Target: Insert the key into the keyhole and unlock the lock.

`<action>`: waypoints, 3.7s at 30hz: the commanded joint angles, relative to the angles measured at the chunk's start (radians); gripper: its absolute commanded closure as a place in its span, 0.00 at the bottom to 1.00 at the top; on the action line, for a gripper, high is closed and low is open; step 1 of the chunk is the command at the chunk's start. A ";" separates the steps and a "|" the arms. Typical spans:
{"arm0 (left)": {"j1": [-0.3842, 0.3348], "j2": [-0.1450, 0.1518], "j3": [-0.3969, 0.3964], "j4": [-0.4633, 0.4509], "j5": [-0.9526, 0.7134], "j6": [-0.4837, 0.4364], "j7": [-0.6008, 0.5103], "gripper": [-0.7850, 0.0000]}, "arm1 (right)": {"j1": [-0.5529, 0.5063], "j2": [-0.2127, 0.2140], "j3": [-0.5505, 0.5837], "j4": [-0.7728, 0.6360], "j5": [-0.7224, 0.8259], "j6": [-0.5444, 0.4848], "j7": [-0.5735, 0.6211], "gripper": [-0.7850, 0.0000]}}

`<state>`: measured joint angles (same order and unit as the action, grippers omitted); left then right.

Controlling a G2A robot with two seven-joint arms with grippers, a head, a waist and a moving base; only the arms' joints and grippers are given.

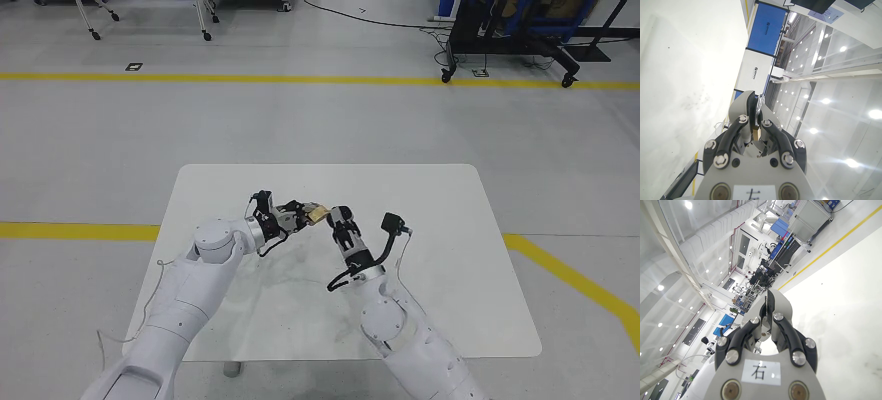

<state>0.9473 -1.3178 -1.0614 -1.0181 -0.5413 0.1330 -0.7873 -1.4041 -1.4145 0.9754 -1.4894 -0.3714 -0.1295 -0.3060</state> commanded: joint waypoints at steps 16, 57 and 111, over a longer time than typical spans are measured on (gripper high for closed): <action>0.005 -0.004 0.005 -0.007 -0.006 0.010 0.005 1.00 | 0.007 -0.007 0.000 0.051 -0.132 0.010 0.010 1.00; 0.016 0.004 0.009 -0.050 0.136 -0.079 0.022 1.00 | -0.088 0.043 0.189 -0.119 0.274 0.074 0.677 1.00; -0.001 0.004 0.039 -0.037 0.211 -0.092 -0.045 1.00 | -0.068 0.053 0.182 -0.139 0.305 0.146 0.617 0.00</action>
<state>0.9458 -1.3139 -1.0243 -1.0544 -0.3322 0.0380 -0.8313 -1.4689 -1.3615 1.1544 -1.6249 -0.0777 0.0256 0.3096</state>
